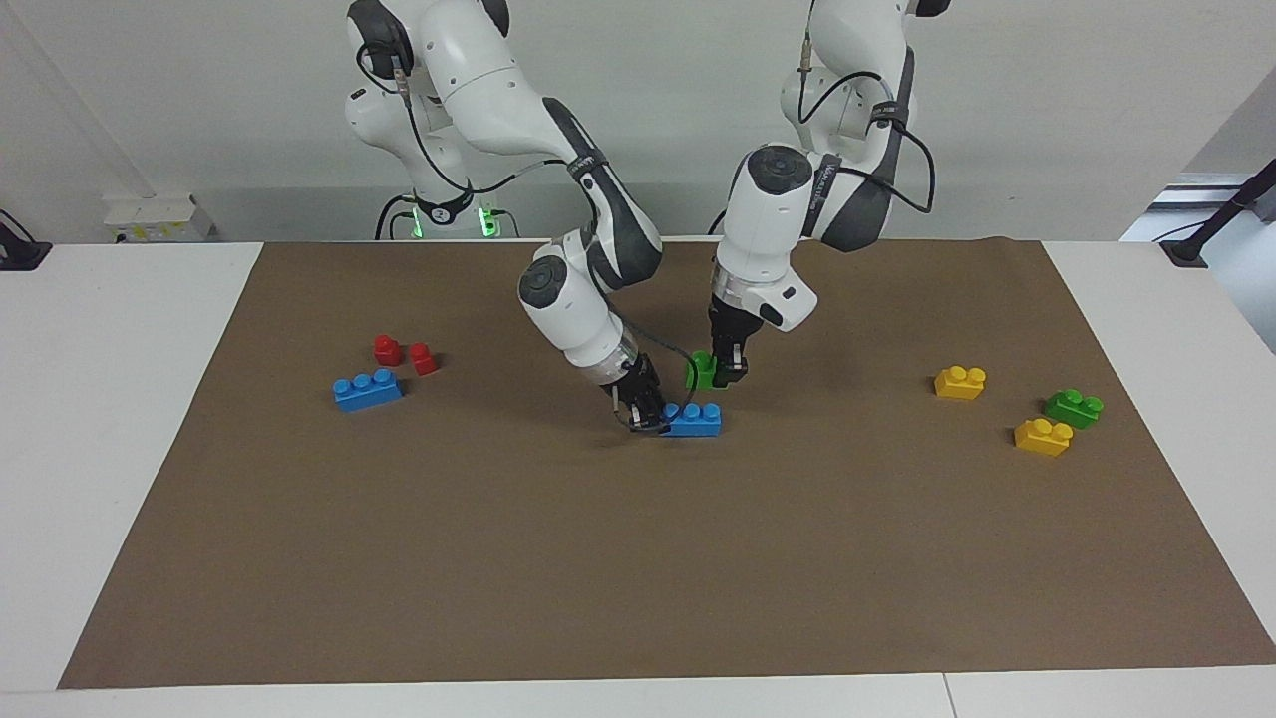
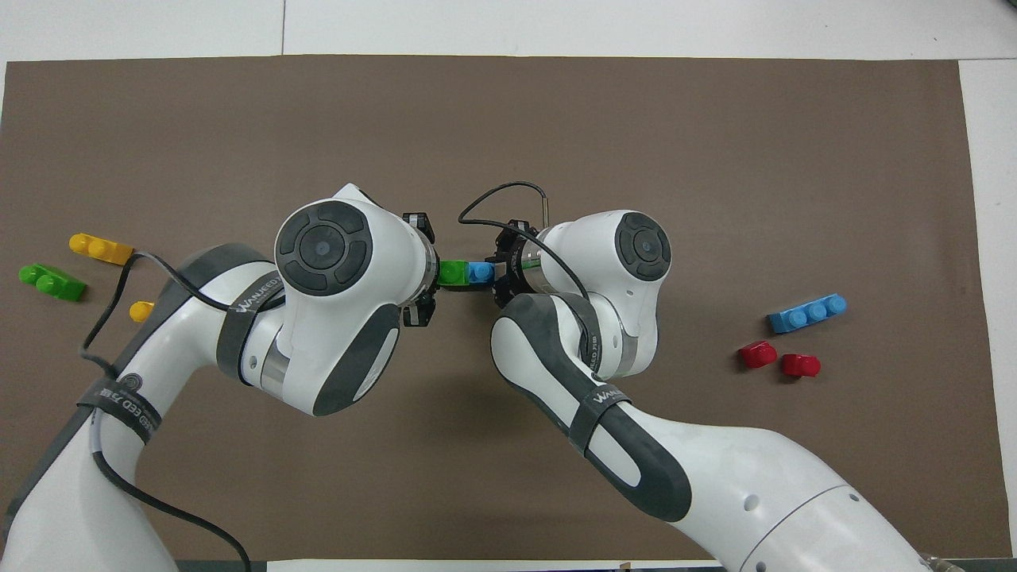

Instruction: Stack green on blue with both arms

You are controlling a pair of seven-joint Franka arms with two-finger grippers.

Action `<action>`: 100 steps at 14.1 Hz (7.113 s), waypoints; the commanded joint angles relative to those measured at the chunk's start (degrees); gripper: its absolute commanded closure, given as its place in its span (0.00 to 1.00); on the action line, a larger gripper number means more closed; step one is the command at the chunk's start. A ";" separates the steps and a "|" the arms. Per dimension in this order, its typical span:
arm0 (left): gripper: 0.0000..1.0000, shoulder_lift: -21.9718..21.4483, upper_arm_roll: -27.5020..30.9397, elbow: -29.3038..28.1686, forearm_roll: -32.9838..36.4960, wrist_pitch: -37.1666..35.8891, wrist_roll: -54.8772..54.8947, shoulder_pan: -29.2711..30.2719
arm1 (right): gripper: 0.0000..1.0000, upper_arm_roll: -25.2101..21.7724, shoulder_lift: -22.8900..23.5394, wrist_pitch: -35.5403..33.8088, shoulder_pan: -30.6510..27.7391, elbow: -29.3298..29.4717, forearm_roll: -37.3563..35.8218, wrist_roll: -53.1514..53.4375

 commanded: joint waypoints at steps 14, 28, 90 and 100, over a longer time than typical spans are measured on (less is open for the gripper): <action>1.00 5.19 0.91 -1.87 8.41 5.77 -7.12 -3.08 | 1.00 0.03 -0.56 2.10 0.21 -1.98 1.25 -1.03; 1.00 7.39 1.17 -1.78 10.60 9.20 -8.18 -2.64 | 1.00 0.03 -0.56 2.10 0.21 -1.98 1.25 -1.03; 0.00 -7.64 1.70 20.19 -0.74 -35.63 116.45 27.95 | 0.00 -0.14 -24.64 -56.08 -33.98 13.23 -38.39 -94.55; 0.00 -7.73 1.17 20.80 2.17 -34.57 121.72 27.95 | 0.00 -0.14 -24.73 -56.08 -34.07 13.23 -38.22 -94.64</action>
